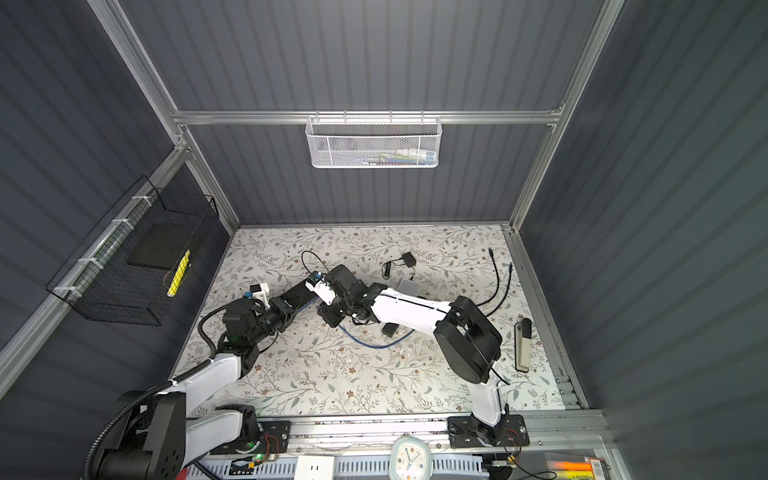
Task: Insert the plug into the switch port
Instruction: 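Align the blue plug under the switch's port with the right gripper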
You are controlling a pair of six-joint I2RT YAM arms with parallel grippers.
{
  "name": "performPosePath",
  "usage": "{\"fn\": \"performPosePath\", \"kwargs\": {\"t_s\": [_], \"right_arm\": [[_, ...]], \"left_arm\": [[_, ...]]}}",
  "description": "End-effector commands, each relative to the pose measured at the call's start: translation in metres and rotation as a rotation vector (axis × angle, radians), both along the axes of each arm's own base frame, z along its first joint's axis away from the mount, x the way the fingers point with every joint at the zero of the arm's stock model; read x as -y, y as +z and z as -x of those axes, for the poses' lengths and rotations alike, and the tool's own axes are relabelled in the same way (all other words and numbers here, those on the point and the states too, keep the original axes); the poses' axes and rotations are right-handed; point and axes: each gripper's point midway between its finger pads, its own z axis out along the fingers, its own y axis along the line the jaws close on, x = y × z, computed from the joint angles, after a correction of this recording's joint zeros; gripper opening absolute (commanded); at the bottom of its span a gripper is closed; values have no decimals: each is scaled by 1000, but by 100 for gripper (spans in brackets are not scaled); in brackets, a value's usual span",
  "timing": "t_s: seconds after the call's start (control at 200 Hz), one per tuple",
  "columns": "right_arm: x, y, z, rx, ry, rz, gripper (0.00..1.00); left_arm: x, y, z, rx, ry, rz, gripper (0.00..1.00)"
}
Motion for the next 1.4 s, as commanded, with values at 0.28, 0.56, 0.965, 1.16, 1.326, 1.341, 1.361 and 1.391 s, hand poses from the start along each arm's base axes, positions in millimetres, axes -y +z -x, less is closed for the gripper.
{"fn": "performPosePath", "kwargs": {"t_s": [0.28,0.56,0.965,1.16,1.326,1.341,1.361,1.391], "right_arm": [[-18,11,-6,0,18,-42,0],[-25,8,-6,-12,27,-37,0],[-26,20,-2,-7,28,-64,0],[-25,22,-1,-11,28,-68,0],[-27,26,0,-13,31,-78,0],[-27,26,1,-14,32,-78,0],[-27,26,1,-14,34,-80,0],[-27,27,1,-16,32,-79,0]], "left_arm": [[7,30,-2,80,-25,23,0],[6,33,-1,87,-22,21,0],[4,26,0,72,-12,11,0],[4,27,1,76,-12,13,0],[4,27,2,78,-12,10,0],[4,26,2,78,-13,9,0],[4,25,2,76,-11,8,0],[4,25,2,76,-12,8,0]]}}
